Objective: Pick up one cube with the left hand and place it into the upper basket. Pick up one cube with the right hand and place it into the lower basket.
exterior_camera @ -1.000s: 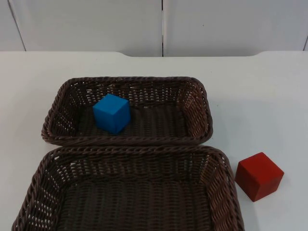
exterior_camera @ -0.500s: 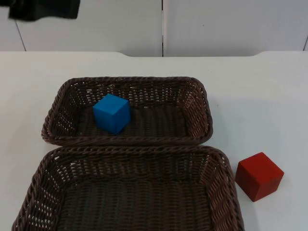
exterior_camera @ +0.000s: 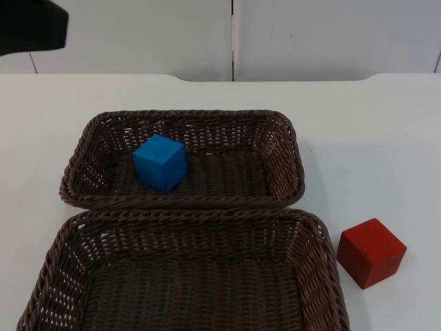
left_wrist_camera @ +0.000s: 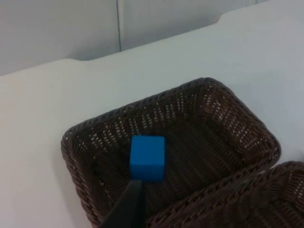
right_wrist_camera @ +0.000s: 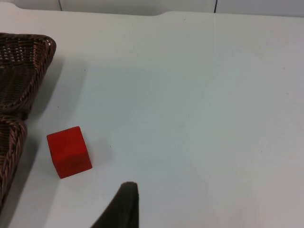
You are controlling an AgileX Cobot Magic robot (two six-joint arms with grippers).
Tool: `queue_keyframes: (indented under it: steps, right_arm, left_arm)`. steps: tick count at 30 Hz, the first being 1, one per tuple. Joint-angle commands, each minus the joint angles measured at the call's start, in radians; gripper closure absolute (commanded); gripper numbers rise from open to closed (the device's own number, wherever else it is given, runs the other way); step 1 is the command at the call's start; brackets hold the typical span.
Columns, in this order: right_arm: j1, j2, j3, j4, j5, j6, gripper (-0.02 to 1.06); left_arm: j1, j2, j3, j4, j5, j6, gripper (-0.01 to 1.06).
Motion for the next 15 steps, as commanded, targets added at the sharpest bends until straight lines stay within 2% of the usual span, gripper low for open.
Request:
queue_keyframes:
  steps: [1,15]
  right_arm:
    - [-0.006,-0.004,0.001,-0.004,-0.003,-0.005,-0.01]
    - [-0.006,-0.004,0.001,-0.004,-0.003,-0.005,-0.01]
  left_arm:
    - [-0.003,-0.024,0.004,0.006,0.023,-0.009,0.00]
    - [-0.003,-0.196,0.004,0.052,0.161,-0.021,0.00]
